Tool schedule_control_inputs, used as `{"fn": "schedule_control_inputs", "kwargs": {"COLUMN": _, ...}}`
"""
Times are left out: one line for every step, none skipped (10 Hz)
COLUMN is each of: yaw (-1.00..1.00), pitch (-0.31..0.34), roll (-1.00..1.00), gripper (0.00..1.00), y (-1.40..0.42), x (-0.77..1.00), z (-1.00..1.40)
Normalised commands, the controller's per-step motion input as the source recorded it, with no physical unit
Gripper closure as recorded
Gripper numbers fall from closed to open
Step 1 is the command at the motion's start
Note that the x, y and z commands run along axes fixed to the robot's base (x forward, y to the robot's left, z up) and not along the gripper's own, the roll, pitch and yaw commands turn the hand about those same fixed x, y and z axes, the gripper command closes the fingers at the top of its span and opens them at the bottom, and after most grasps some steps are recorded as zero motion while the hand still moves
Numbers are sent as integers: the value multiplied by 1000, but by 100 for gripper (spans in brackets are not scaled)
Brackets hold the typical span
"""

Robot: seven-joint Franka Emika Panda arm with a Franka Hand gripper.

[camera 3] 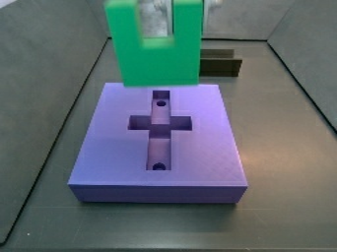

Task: Pick up the green object. Move up. Move to above the board. Insert the green object.
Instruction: Insert the green object.

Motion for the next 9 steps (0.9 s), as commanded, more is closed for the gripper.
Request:
{"fn": "schedule_control_inputs", "kwargs": {"yaw": 160, "pitch": -94, "roll": 147, "gripper": 100, "y": 0, "x": 34, "z": -914}}
{"fn": "schedule_control_inputs", "kwargs": {"yaw": 226, "pitch": -84, "roll": 221, "gripper": 100, "y": -37, "x": 71, "z": -754}}
{"fn": "schedule_control_inputs", "kwargs": {"yaw": 229, "pitch": -83, "roll": 226, "gripper": 100, "y": -66, "x": 0, "z": -660}}
{"fn": "schedule_control_inputs", "kwargs": {"yaw": 189, "pitch": -79, "roll": 177, "gripper": 100, "y": -63, "x": 0, "z": -583}}
{"fn": "schedule_control_inputs", "kwargs": {"yaw": 103, "pitch": -83, "roll": 64, "gripper": 100, "y": -91, "x": 0, "z": -469}}
{"fn": "schedule_control_inputs", "kwargs": {"yaw": 46, "pitch": -69, "roll": 24, "gripper": 100, "y": -97, "x": 40, "z": -443}}
{"fn": "schedule_control_inputs", "kwargs": {"yaw": 0, "pitch": -51, "roll": 17, "gripper": 100, "y": -120, "x": 0, "z": -360}}
{"fn": "schedule_control_inputs", "kwargs": {"yaw": -11, "pitch": 0, "roll": 0, "gripper": 100, "y": -109, "x": 29, "z": -240}}
{"fn": "schedule_control_inputs", "kwargs": {"yaw": -23, "pitch": -1, "roll": 0, "gripper": 100, "y": 0, "x": 0, "z": -280}}
